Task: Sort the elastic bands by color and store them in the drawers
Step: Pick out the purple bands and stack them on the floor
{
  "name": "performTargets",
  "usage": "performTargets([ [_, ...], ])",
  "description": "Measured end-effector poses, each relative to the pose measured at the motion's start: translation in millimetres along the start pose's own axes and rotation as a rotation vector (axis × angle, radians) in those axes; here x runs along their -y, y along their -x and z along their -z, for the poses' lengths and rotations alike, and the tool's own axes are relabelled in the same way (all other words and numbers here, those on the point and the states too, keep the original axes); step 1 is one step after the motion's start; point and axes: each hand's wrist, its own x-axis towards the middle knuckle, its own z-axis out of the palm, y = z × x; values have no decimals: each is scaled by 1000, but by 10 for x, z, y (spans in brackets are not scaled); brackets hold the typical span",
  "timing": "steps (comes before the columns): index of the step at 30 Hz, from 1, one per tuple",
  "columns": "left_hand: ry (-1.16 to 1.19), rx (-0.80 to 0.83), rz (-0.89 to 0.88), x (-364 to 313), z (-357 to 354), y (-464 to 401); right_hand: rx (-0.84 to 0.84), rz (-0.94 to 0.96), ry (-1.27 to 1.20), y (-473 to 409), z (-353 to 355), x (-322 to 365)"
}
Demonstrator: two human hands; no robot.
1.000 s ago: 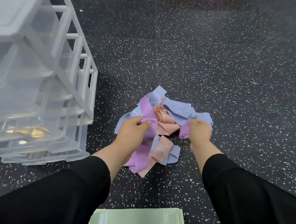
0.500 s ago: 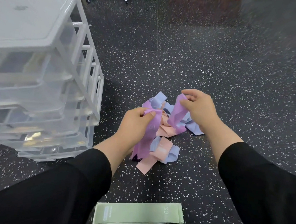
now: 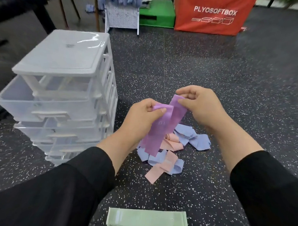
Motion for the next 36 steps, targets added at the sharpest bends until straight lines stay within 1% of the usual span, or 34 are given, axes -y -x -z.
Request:
performTargets([
  [3, -65, 15, -67, -125, 80, 101, 28, -7, -35, 149, -34, 165],
  [7, -54, 31, -63, -154, 157, 247, 113, -50, -124, 311, -90, 284],
  [10, -36, 53, -37, -123, 172, 342, 143, -96, -241, 403, -126, 337],
  [14, -17, 54, -19, -96, 187, 390, 168, -104, -255, 483, -146, 360],
  [19, 13, 18, -8, -90, 188, 373, 308, -146, -356, 532, -166, 365],
  [21, 16, -4, 0, -56, 187, 349, 343, -109, -289, 526, -176, 352],
  [23, 38, -21, 17, -8, 189, 320, 324, -53, -159, 502, -206, 328],
  [26, 53, -16, 49, 26, 189, 294, 291, -39, -145, 441, -254, 281],
  [28, -96, -15, -3, 44, 195, 256, 286, -24, -134, 411, -292, 257],
  [30, -256, -42, -45, 80, 192, 211, 249, 1, -71, 384, -347, 237],
  [32, -285, -58, -55, 142, 213, 166, 147, 4, -21, 334, -397, 192],
  [33, -281, -60, -46, 169, 225, 151, 74, -5, -34, 304, -406, 165],
  [35, -258, -82, -3, 238, 258, 131, -52, -58, -114, 231, -392, 81],
  [36, -256, -97, 20, 284, 282, 121, -72, -100, -152, 199, -375, 32],
])
